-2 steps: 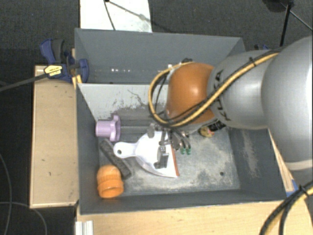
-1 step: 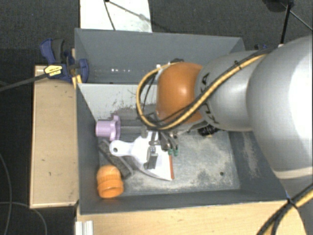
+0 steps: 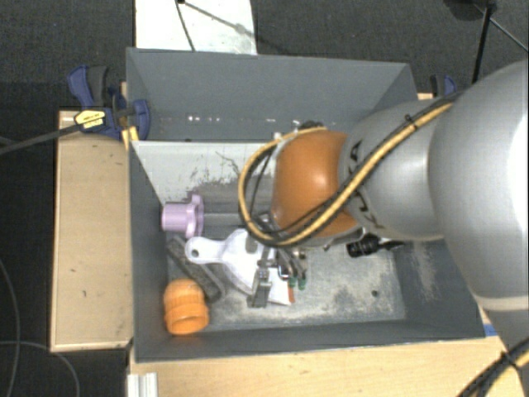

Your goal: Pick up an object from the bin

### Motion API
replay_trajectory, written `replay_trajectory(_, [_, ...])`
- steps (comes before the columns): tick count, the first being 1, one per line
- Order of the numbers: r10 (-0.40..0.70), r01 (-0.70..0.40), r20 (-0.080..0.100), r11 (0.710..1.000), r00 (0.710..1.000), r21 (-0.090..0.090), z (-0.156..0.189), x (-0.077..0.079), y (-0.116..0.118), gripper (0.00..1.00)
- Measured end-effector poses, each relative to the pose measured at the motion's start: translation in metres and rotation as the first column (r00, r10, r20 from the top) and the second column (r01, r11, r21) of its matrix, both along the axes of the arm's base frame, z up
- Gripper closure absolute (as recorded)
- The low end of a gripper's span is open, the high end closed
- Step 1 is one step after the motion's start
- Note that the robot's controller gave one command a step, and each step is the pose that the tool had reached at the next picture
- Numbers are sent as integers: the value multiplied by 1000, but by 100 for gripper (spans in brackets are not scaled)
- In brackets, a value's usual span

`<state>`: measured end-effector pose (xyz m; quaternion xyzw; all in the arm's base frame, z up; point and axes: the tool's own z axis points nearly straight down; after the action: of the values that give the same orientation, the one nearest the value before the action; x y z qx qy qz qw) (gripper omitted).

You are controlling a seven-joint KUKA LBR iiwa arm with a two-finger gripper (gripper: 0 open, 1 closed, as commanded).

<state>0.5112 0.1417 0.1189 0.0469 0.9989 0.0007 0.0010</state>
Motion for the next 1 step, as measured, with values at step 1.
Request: replay_trajectory(1, [-141, 141, -1, 990, 990, 0, -50, -11, 1, 0])
